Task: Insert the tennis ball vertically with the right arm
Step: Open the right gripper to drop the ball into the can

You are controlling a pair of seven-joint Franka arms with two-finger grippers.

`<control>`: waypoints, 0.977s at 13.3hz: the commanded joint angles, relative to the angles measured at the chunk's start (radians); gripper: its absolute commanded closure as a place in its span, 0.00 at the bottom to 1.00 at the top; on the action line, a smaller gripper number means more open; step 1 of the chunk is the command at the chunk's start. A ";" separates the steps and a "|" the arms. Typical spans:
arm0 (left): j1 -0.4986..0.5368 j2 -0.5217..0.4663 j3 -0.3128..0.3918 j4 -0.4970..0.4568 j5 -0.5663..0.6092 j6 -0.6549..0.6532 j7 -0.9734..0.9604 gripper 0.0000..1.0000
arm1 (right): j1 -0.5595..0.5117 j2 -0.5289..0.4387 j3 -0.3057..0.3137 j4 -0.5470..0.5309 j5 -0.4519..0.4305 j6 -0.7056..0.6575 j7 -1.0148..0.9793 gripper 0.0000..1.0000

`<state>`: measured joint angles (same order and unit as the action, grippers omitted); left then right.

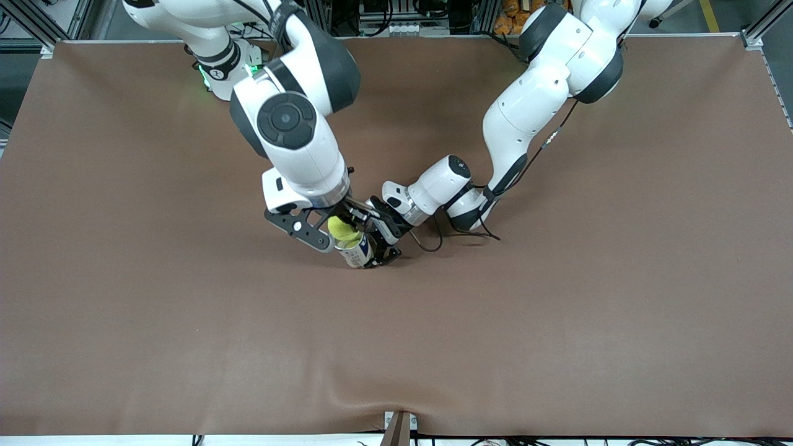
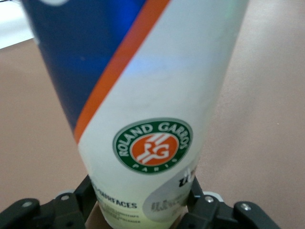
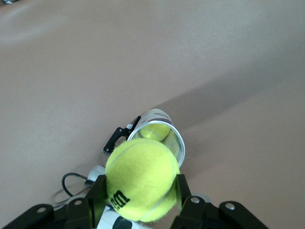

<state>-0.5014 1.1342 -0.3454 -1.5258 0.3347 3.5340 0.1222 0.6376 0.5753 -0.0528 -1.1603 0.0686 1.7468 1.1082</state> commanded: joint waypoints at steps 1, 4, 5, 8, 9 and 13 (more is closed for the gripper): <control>-0.011 0.010 0.008 0.016 0.000 0.019 0.005 0.23 | 0.010 0.024 -0.010 0.021 -0.050 0.003 0.007 1.00; -0.011 0.009 0.008 0.016 0.000 0.019 0.005 0.23 | 0.011 0.038 -0.009 0.014 -0.066 0.000 -0.004 1.00; -0.011 0.009 0.008 0.016 -0.002 0.019 0.005 0.23 | 0.017 0.041 -0.009 0.013 -0.064 0.000 -0.004 1.00; -0.011 0.009 0.008 0.018 -0.002 0.019 0.005 0.23 | 0.024 0.049 -0.009 0.013 -0.061 -0.001 -0.007 1.00; -0.011 0.009 0.008 0.018 0.000 0.019 0.005 0.22 | 0.024 0.049 -0.009 0.011 -0.058 -0.001 -0.005 1.00; -0.011 0.010 0.008 0.018 0.000 0.019 0.005 0.21 | 0.016 0.049 -0.007 0.001 -0.049 -0.003 -0.004 0.34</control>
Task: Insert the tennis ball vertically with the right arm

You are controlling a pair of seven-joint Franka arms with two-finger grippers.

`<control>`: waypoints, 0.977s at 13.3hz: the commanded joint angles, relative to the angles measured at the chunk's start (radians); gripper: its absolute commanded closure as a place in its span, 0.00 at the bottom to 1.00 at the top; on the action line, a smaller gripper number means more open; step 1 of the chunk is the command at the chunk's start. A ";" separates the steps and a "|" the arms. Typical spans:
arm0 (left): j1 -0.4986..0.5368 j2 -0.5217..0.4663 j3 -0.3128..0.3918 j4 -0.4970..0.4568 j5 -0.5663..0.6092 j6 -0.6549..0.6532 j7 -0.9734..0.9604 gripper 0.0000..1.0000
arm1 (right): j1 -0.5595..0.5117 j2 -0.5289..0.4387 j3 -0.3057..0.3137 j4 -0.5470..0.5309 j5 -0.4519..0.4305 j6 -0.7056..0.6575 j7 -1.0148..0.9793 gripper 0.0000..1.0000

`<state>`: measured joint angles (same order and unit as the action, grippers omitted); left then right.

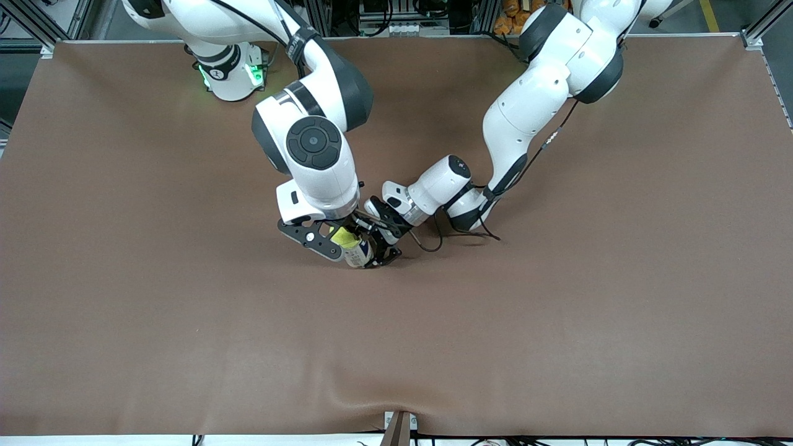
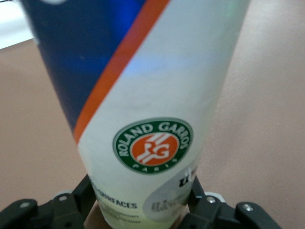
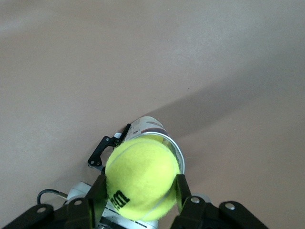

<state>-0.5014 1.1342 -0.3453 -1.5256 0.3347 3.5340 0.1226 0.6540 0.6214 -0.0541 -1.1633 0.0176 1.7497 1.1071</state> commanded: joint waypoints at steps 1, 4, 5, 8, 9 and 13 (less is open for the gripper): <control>-0.011 0.010 0.008 0.018 0.000 0.019 0.005 0.21 | -0.001 0.003 -0.006 0.004 0.004 -0.007 -0.001 0.19; -0.011 0.010 0.008 0.018 0.000 0.019 0.005 0.21 | 0.006 0.003 -0.006 0.004 0.001 -0.004 0.007 0.00; -0.011 0.010 0.008 0.018 0.000 0.019 0.005 0.21 | 0.006 0.003 -0.006 0.004 0.001 -0.004 0.005 0.00; -0.011 0.010 0.008 0.018 0.000 0.019 0.005 0.21 | -0.005 -0.008 -0.006 0.004 0.002 -0.013 -0.003 0.00; -0.011 0.010 0.008 0.018 0.000 0.019 0.005 0.20 | -0.010 -0.011 -0.007 0.004 0.002 -0.018 -0.006 0.00; -0.009 0.009 0.008 0.016 -0.005 0.019 0.003 0.00 | -0.115 -0.072 -0.013 0.004 0.001 -0.172 -0.151 0.00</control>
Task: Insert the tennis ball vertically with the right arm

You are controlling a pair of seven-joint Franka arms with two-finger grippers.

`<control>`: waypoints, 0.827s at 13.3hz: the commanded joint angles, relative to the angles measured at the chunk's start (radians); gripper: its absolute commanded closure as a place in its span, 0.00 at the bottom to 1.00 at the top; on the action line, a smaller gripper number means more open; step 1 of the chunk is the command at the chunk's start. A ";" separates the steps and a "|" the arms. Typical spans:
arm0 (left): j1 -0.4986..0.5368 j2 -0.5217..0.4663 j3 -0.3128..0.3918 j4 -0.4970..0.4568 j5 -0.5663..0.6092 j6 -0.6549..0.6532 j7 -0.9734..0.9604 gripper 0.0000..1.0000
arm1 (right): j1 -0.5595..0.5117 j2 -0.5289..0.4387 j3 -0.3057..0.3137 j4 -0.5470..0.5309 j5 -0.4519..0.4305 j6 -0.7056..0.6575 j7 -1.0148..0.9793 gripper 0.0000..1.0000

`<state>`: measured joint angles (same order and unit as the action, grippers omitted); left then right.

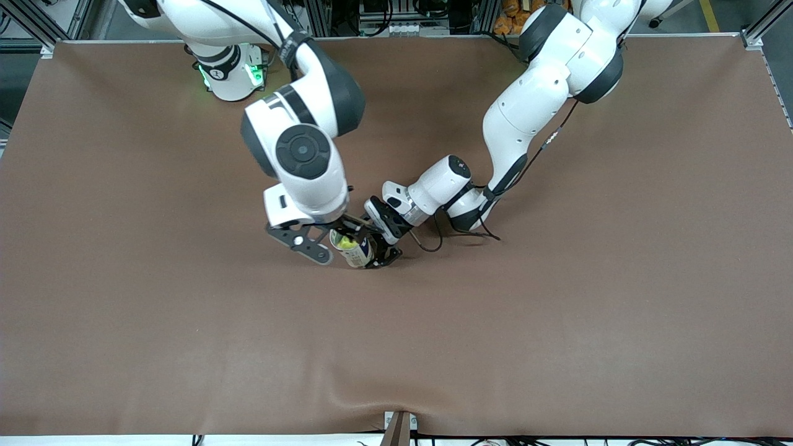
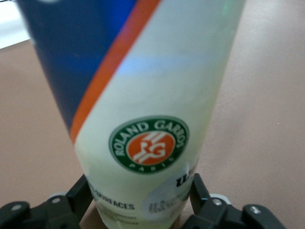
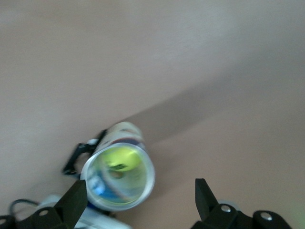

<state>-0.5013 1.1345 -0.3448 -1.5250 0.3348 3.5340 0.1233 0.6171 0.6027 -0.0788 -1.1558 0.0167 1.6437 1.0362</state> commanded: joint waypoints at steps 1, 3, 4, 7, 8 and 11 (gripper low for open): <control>-0.009 0.008 0.007 0.016 -0.006 0.019 0.003 0.00 | -0.114 -0.078 0.010 -0.004 -0.012 -0.088 -0.105 0.00; -0.008 0.008 0.007 0.016 -0.010 0.019 0.003 0.00 | -0.222 -0.109 0.010 -0.004 -0.015 -0.107 -0.207 0.00; -0.006 0.007 0.007 0.014 -0.010 0.019 0.001 0.00 | -0.276 -0.118 0.010 -0.004 -0.015 -0.123 -0.266 0.00; 0.001 -0.004 0.007 -0.001 -0.005 0.019 -0.011 0.00 | -0.426 -0.152 0.008 -0.002 -0.037 -0.134 -0.503 0.00; 0.000 -0.005 0.007 -0.001 -0.006 0.017 -0.011 0.00 | -0.479 -0.165 0.007 -0.002 -0.038 -0.137 -0.583 0.00; 0.010 -0.021 0.007 -0.029 -0.008 0.013 -0.011 0.00 | -0.583 -0.201 0.007 0.005 -0.038 -0.185 -0.818 0.00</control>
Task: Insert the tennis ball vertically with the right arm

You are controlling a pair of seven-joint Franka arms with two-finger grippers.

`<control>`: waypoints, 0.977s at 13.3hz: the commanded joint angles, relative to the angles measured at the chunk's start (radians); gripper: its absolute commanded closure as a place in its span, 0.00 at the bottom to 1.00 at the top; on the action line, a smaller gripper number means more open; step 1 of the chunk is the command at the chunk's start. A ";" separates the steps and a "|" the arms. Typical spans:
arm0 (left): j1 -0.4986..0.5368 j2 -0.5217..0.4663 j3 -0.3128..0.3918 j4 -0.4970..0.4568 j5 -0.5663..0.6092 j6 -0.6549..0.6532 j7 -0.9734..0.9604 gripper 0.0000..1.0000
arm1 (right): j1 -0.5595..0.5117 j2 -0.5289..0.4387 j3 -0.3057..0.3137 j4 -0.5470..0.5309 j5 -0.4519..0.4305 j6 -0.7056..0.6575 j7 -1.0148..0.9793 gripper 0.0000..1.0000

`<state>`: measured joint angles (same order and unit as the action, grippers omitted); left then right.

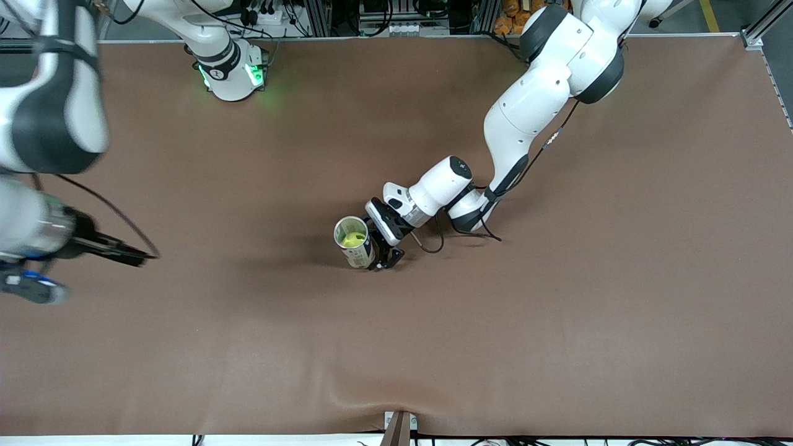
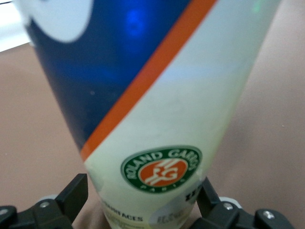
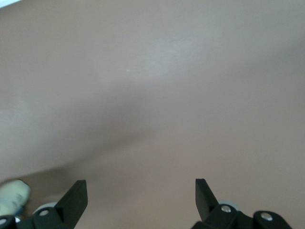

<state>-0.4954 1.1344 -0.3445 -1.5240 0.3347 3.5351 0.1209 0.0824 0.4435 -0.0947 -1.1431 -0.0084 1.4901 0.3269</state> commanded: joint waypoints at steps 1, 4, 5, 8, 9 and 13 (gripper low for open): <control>0.009 -0.030 0.007 -0.042 -0.008 0.001 -0.009 0.00 | -0.068 -0.049 0.023 -0.007 -0.015 -0.045 -0.179 0.00; 0.018 -0.057 0.005 -0.065 -0.008 -0.041 -0.039 0.00 | -0.093 -0.083 0.023 -0.001 -0.027 -0.068 -0.356 0.00; 0.018 -0.070 0.005 -0.077 -0.008 -0.062 -0.049 0.00 | -0.093 -0.100 0.023 -0.001 -0.031 -0.068 -0.412 0.00; 0.038 -0.136 0.005 -0.140 -0.008 -0.149 -0.061 0.00 | -0.092 -0.149 0.026 0.008 -0.025 -0.100 -0.491 0.00; 0.043 -0.146 0.005 -0.154 -0.008 -0.154 -0.061 0.00 | -0.087 -0.166 0.027 0.008 -0.024 -0.115 -0.489 0.00; 0.058 -0.209 0.004 -0.264 -0.008 -0.156 -0.063 0.00 | -0.090 -0.245 0.033 0.003 -0.008 -0.207 -0.491 0.00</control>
<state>-0.4430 1.0072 -0.3449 -1.6780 0.3347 3.3919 0.0775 0.0012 0.2426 -0.0695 -1.1279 -0.0217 1.3203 -0.1481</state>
